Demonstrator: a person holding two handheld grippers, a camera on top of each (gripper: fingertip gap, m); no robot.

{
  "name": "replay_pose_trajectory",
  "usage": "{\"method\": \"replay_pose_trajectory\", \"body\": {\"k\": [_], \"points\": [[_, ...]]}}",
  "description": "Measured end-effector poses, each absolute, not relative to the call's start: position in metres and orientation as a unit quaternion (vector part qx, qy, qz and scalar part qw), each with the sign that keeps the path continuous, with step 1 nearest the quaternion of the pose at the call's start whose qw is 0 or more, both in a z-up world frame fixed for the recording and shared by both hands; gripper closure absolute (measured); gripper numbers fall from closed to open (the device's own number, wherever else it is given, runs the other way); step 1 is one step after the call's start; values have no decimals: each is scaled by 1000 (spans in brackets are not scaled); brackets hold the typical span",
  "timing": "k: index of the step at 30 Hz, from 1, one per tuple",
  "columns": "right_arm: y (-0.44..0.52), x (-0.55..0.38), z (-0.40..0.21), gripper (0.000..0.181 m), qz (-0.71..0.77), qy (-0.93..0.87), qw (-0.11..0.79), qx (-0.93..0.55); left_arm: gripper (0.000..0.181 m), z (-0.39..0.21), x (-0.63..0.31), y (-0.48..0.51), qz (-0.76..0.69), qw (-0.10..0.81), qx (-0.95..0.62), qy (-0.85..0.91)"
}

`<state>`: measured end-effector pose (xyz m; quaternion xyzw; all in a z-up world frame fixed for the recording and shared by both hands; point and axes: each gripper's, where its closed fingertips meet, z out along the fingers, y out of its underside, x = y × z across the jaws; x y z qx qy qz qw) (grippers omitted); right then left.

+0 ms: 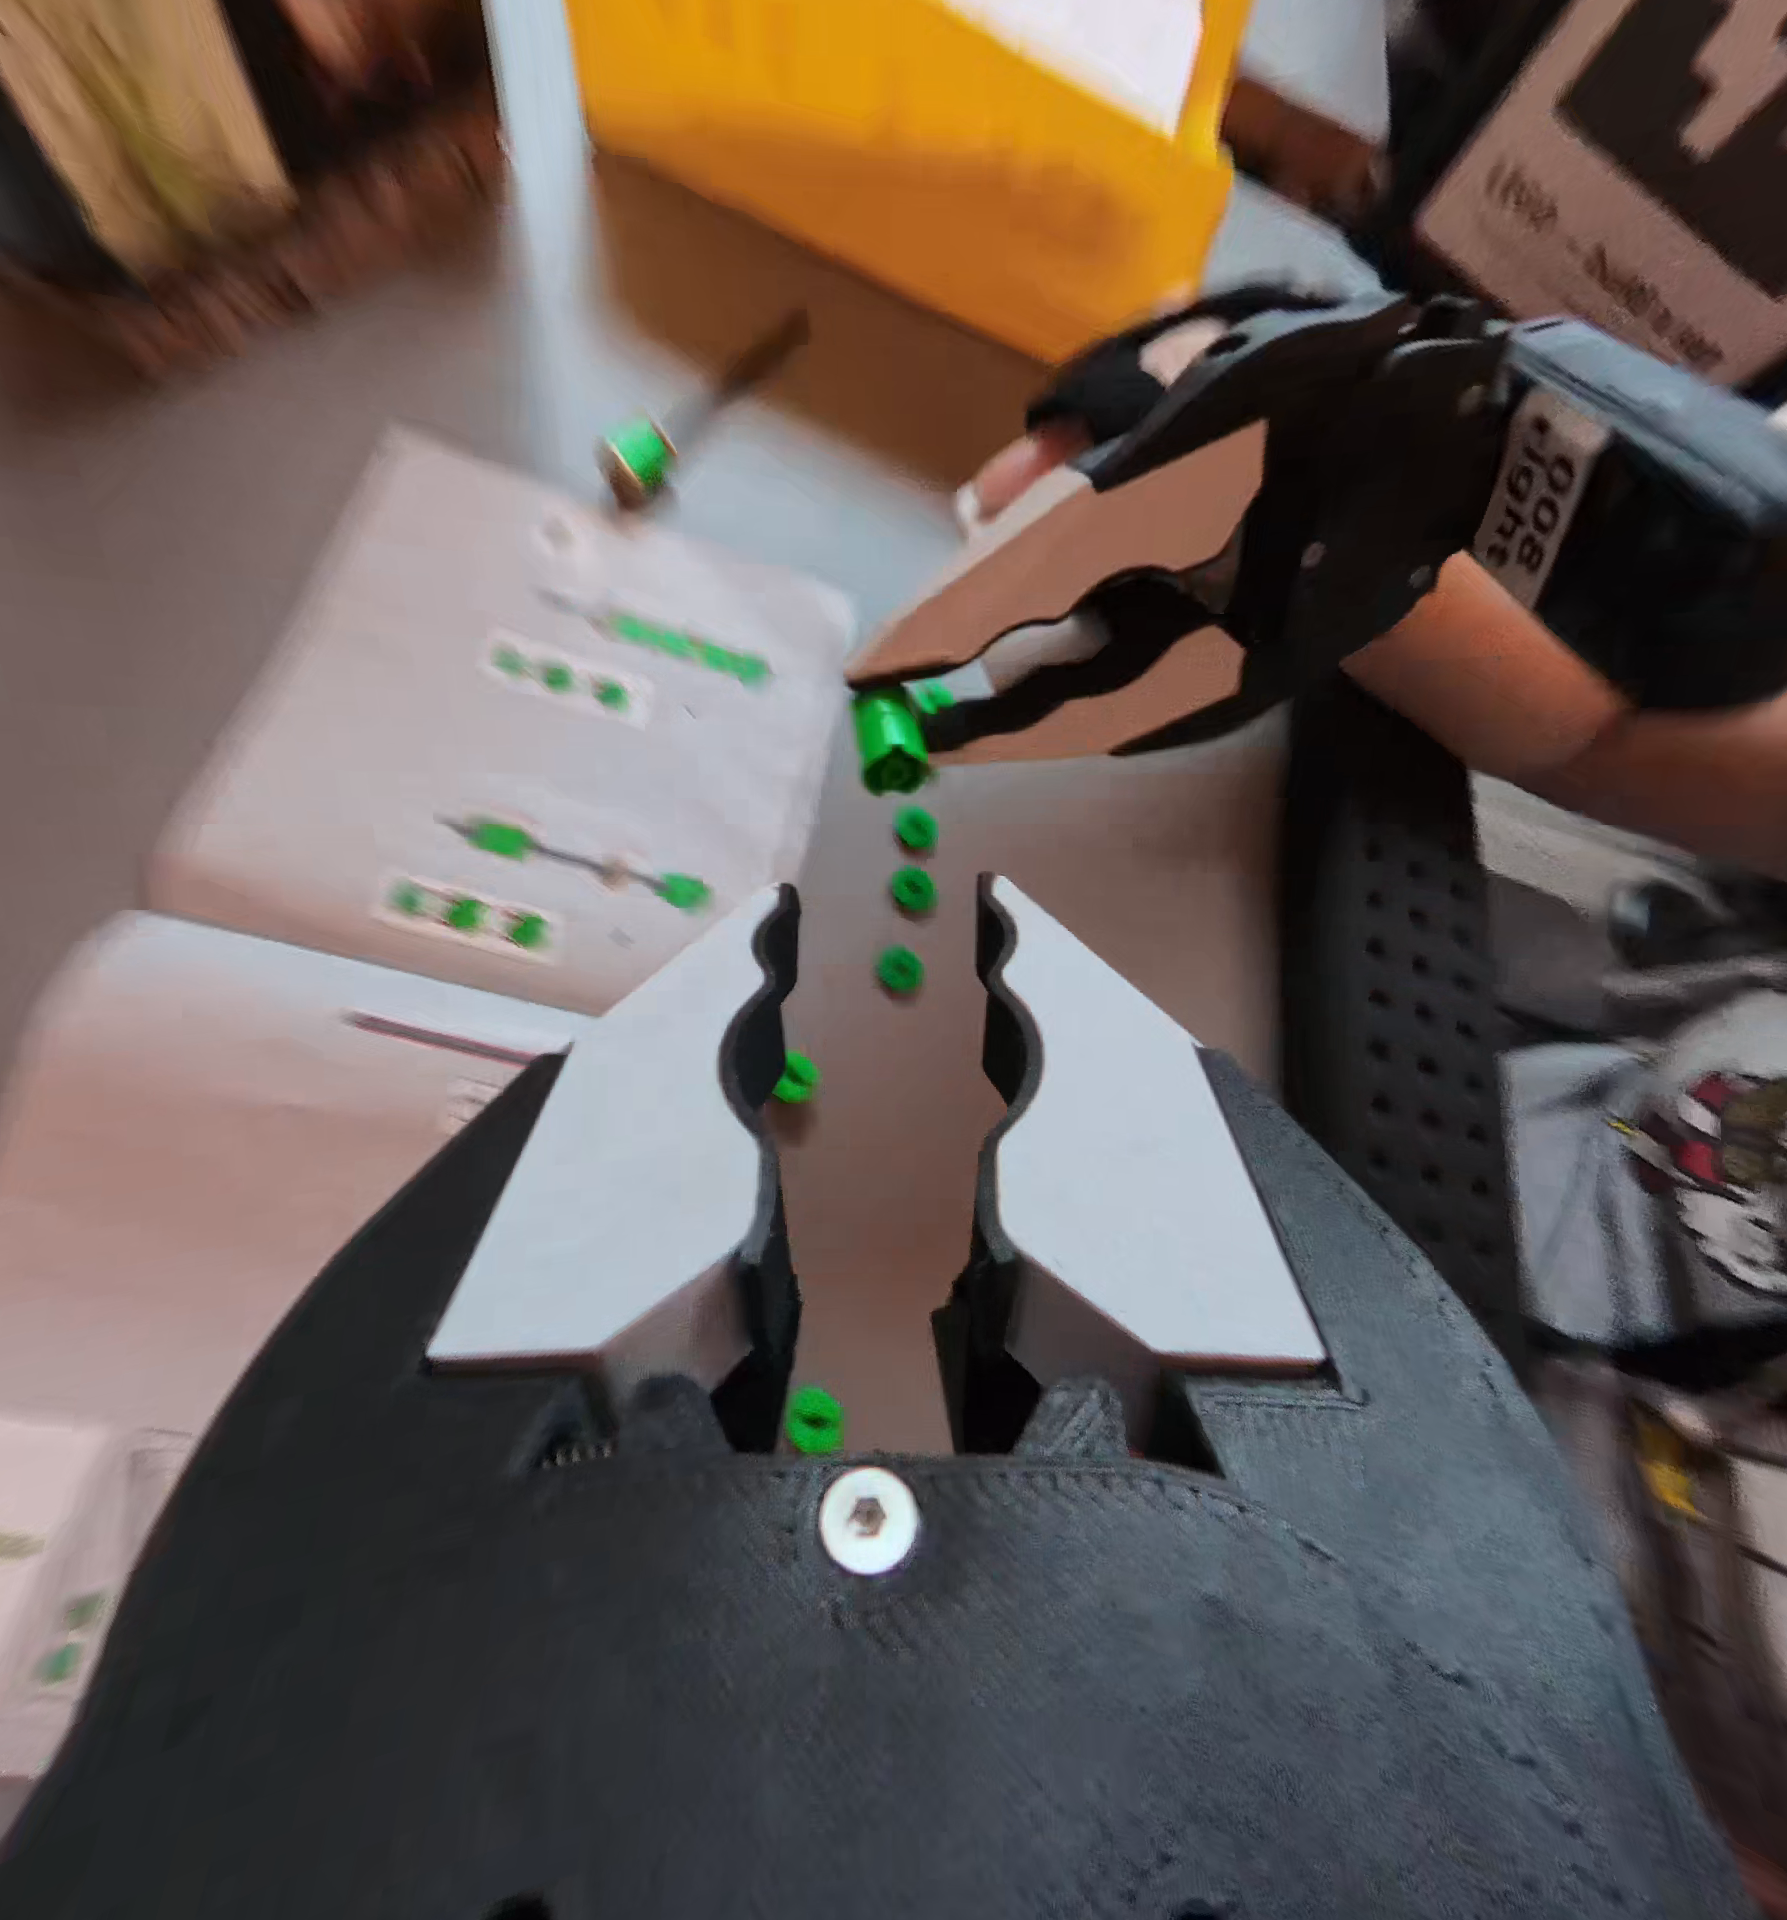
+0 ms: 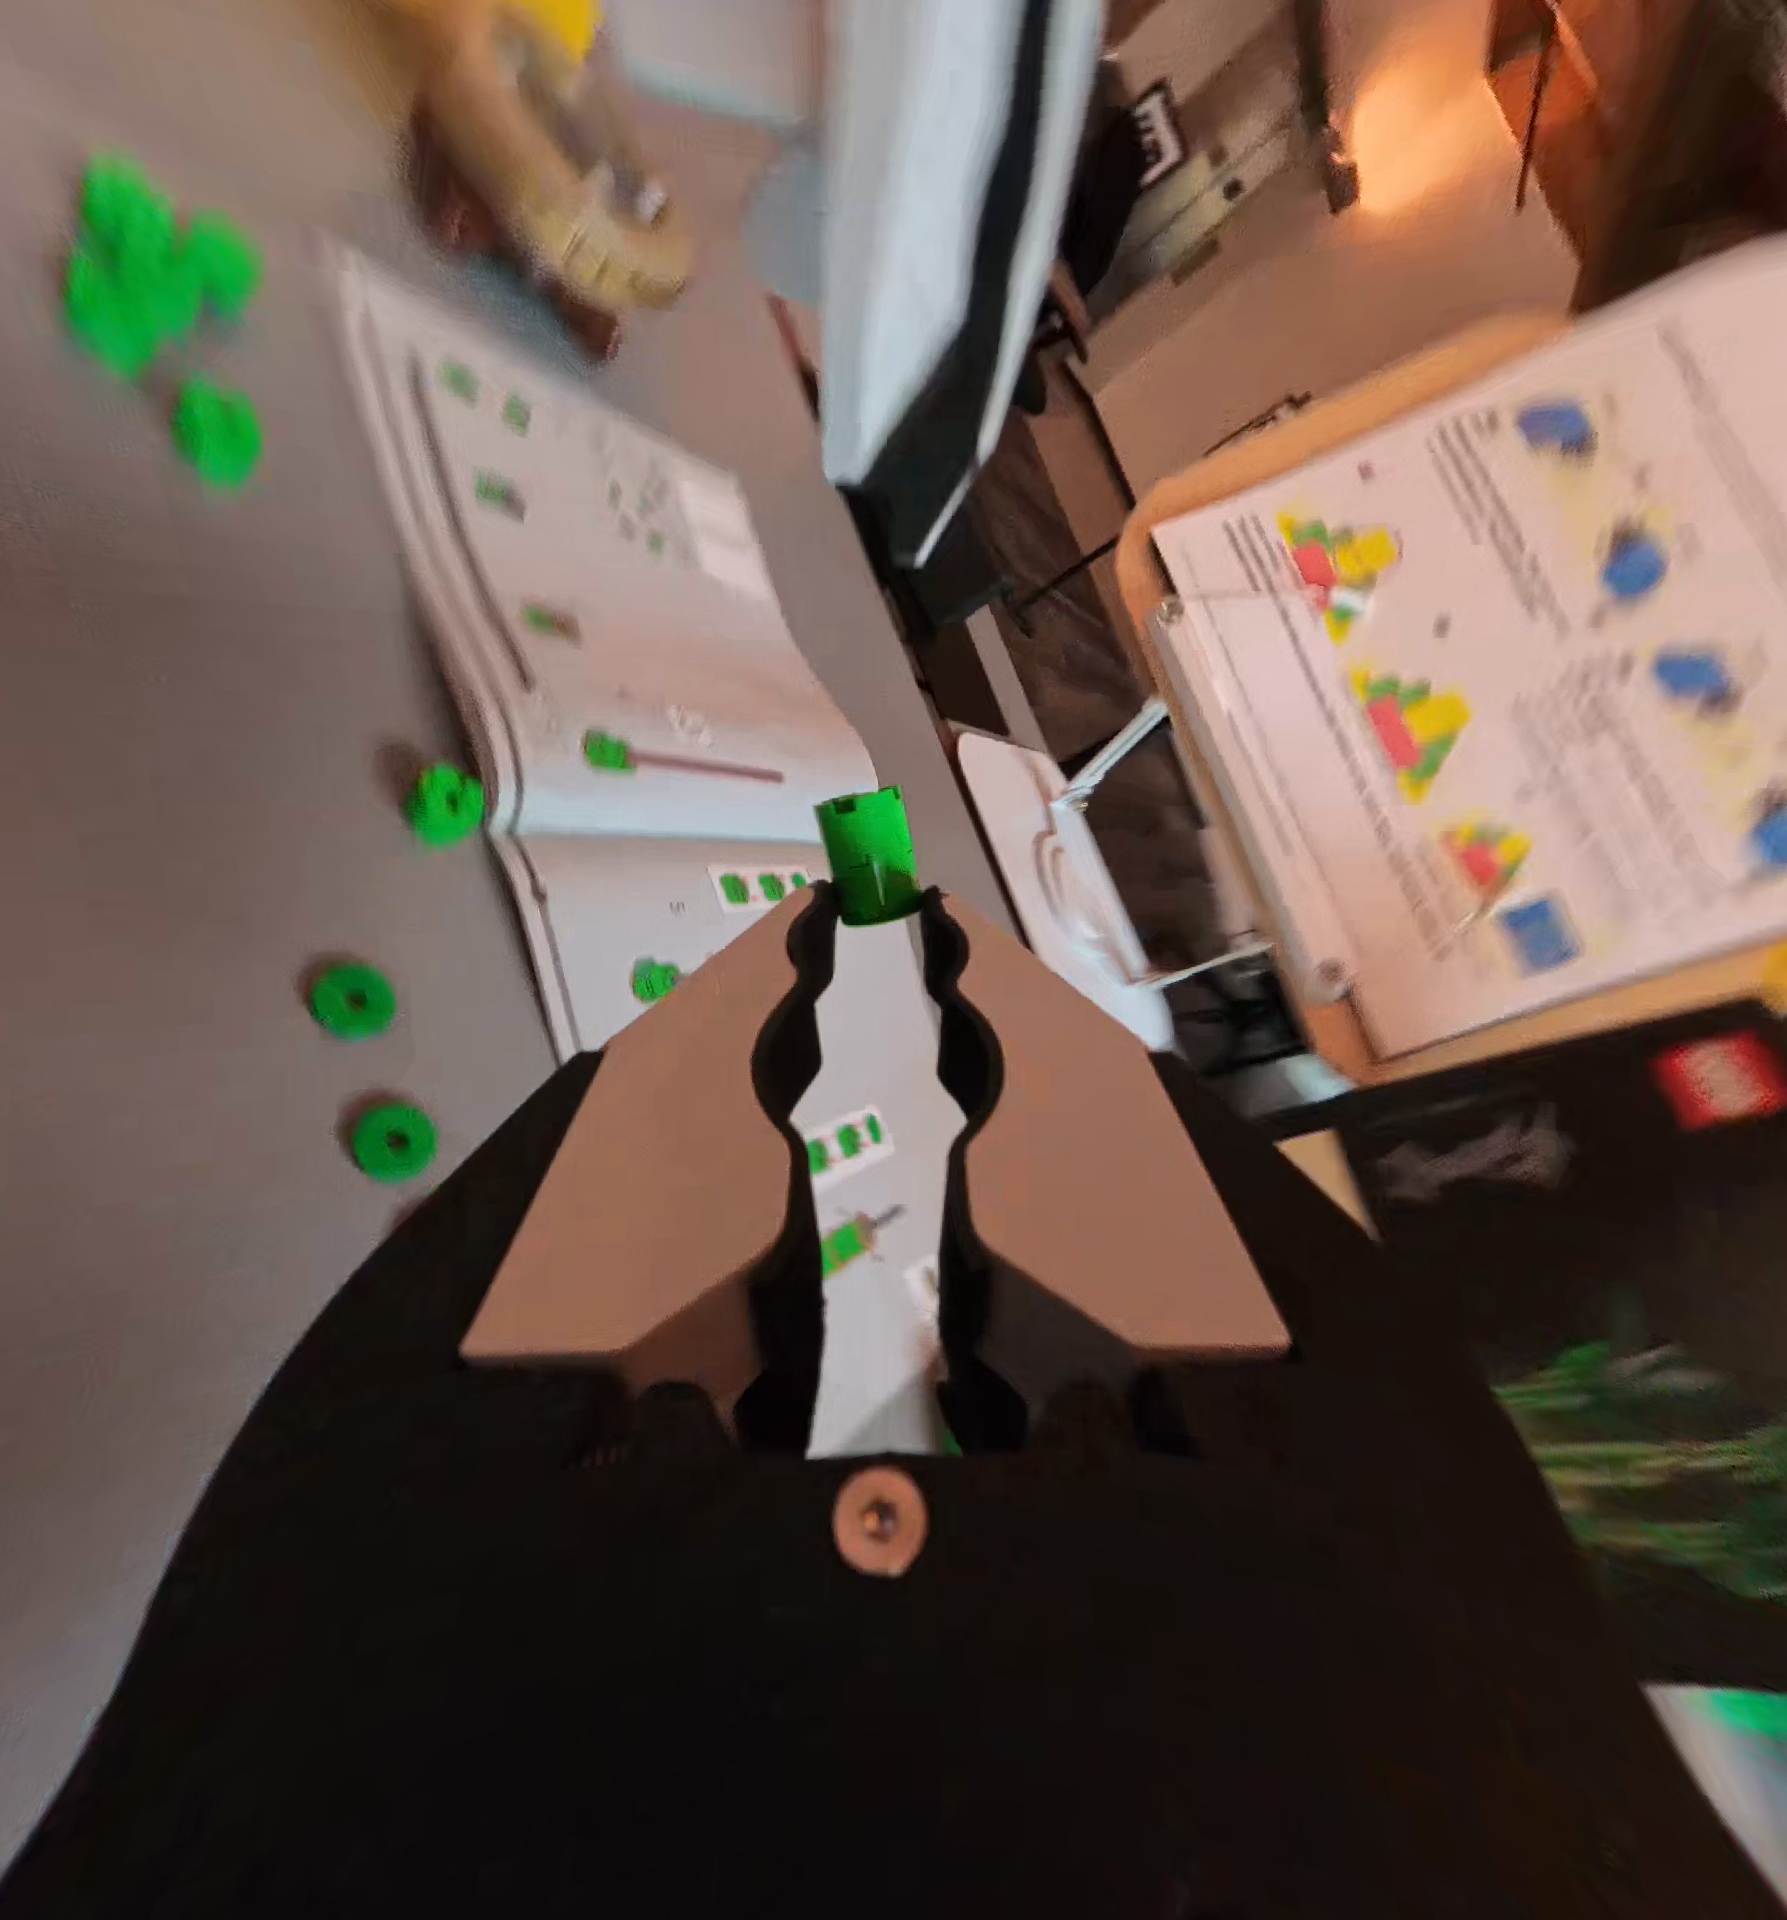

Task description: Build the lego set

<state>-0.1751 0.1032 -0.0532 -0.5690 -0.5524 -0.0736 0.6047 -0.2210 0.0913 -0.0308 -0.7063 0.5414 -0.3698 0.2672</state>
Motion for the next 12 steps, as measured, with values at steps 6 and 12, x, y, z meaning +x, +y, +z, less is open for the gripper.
{"method": "replay_pose_trajectory", "body": {"k": [6,12], "points": [[101,-170,-16,167,361,-325,582,-652,139,31,-220,109,-254,552,-554,569],[92,-163,9,167,605,-194,489,-597,130,19,-187,96,-134,619,-472,614]]}}
